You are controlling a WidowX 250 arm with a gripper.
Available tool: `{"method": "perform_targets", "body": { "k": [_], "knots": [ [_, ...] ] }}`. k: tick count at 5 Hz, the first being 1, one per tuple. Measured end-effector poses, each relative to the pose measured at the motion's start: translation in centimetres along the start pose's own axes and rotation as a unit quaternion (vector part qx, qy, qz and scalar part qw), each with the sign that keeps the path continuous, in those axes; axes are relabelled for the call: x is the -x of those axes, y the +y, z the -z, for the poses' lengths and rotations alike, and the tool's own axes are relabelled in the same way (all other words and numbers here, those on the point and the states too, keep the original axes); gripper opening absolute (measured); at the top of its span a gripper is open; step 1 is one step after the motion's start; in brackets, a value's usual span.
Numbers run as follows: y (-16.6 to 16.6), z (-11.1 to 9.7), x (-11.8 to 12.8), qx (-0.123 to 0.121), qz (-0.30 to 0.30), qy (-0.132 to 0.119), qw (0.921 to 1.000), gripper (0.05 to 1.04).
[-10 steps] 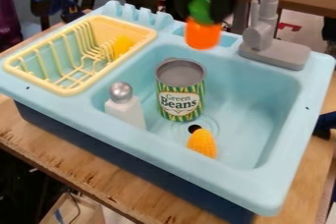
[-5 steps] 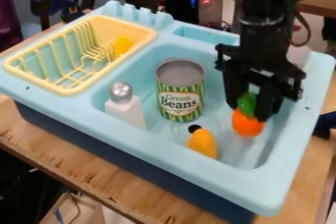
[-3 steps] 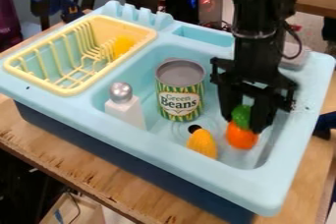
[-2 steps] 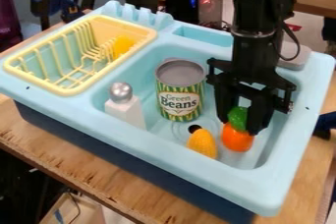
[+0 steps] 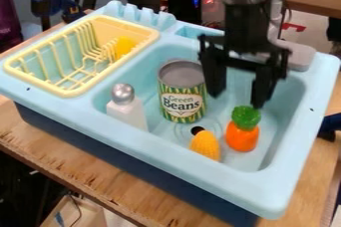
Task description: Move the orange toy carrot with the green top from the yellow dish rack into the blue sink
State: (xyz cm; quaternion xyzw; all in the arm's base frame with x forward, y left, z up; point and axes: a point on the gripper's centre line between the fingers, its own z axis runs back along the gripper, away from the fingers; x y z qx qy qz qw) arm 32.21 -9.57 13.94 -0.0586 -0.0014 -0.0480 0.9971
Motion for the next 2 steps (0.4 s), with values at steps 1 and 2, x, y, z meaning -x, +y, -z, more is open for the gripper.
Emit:
{"method": "perform_targets", "body": {
  "k": [1,2],
  "knots": [
    [1.8,-3.8,0.3,-0.025,-0.032,-0.039,0.9984,1.001],
    [5.7,-7.9,2.0,-0.063,-0.060,-0.063,0.9942,1.001]
  ]
}}
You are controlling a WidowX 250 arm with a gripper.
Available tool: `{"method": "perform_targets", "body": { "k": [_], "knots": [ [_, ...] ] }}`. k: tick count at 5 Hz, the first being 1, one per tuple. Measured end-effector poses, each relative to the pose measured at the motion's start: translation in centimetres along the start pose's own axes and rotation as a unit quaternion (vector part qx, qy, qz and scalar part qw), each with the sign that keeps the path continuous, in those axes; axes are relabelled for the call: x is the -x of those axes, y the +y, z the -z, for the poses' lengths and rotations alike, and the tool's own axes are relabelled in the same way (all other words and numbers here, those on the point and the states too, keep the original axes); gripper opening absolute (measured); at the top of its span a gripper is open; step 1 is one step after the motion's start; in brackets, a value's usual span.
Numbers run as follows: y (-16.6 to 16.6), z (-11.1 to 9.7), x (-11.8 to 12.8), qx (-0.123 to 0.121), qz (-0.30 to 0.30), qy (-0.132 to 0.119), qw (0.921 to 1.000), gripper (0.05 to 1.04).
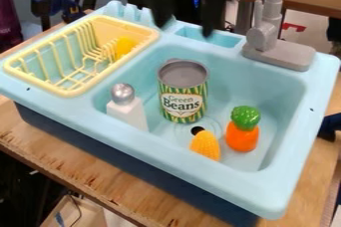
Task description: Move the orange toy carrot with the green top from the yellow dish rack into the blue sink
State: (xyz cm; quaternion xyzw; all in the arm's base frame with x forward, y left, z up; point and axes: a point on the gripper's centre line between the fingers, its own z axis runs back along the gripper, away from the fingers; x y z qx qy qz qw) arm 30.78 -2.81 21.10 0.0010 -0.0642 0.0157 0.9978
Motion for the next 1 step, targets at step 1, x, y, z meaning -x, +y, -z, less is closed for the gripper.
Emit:
{"method": "perform_targets", "body": {
  "k": [1],
  "knots": [
    [4.64,-2.90,1.28,-0.038,-0.005,-0.019,0.9991,1.001]
  ]
}}
